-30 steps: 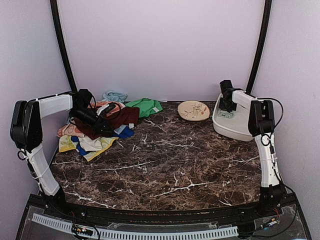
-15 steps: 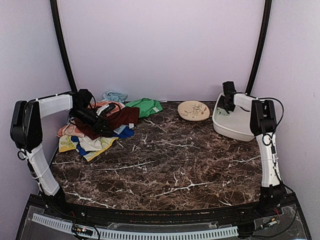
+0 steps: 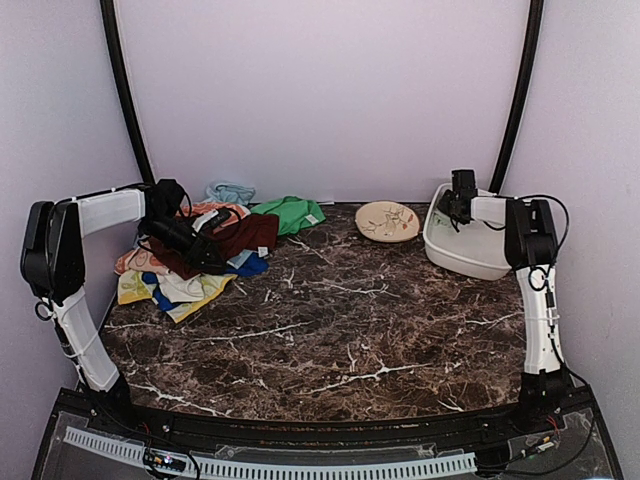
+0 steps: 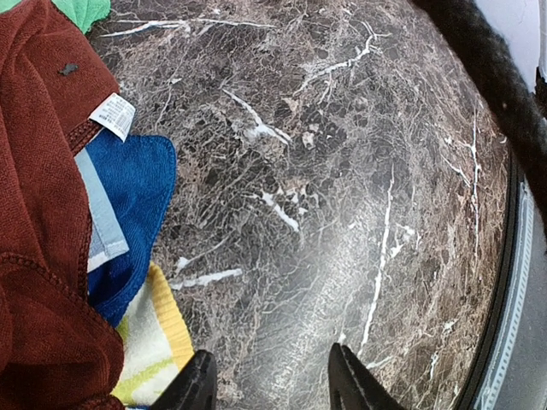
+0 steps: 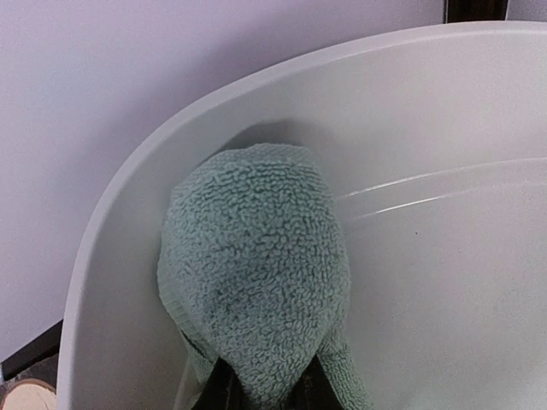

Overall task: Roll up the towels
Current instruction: Place the towel in the storage box, then pick up the towel from the towel pile.

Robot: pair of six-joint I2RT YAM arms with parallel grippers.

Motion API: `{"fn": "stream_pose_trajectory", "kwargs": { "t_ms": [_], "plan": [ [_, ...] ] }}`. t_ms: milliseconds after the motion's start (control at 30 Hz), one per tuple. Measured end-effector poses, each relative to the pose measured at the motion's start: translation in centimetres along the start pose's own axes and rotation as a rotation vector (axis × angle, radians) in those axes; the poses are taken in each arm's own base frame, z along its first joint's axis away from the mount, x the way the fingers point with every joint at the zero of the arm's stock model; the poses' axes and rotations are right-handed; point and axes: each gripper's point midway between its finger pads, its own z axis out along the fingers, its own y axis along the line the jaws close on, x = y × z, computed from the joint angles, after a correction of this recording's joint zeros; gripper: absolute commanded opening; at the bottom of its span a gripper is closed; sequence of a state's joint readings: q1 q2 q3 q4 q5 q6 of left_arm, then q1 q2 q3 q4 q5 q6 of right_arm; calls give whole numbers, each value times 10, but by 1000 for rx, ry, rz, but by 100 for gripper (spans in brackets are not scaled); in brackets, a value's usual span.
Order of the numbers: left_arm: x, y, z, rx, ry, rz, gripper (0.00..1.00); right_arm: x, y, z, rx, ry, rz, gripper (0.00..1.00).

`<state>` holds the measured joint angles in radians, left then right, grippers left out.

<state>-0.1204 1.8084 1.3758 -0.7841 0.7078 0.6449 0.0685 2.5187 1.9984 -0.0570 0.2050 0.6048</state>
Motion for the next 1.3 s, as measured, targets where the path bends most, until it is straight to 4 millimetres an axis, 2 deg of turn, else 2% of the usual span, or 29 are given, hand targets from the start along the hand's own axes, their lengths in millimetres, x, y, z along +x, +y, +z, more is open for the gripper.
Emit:
{"fn": "stream_pose_trajectory", "kwargs": {
  "t_ms": [200, 300, 333, 500, 533, 567, 733, 967, 1067, 1300],
  "plan": [
    [1, 0, 0, -1, 3, -5, 47, -6, 0, 4, -56, -29, 76, 17],
    [2, 1, 1, 2, 7, -12, 47, -8, 1, 5, -90, -37, 111, 37],
    [2, 1, 2, 3, 9, -13, 47, -9, 2, 5, -99, -36, 113, 41],
    [5, 2, 3, 3, 19, -21, 47, -10, 3, 5, -114, -33, 95, 49],
    [5, 2, 3, 4, 19, -22, 47, -9, 2, 5, -112, -33, 87, 89],
    [5, 1, 3, 4, 20, -23, 47, -9, 1, 3, -109, -32, 79, 99],
    [5, 1, 3, 7, 19, -29, 47, 9, -12, -8, -77, 14, 53, 100],
    [9, 0, 5, 12, 29, -39, 47, 12, -14, -35, -62, 50, 44, 100],
    [11, -1, 5, 15, 35, -44, 47, -3, -9, -55, -69, 37, 41, 100],
    [12, -2, 3, 9, 41, -46, 47, -66, 17, -111, -130, -84, 28, 100]
  ]
}}
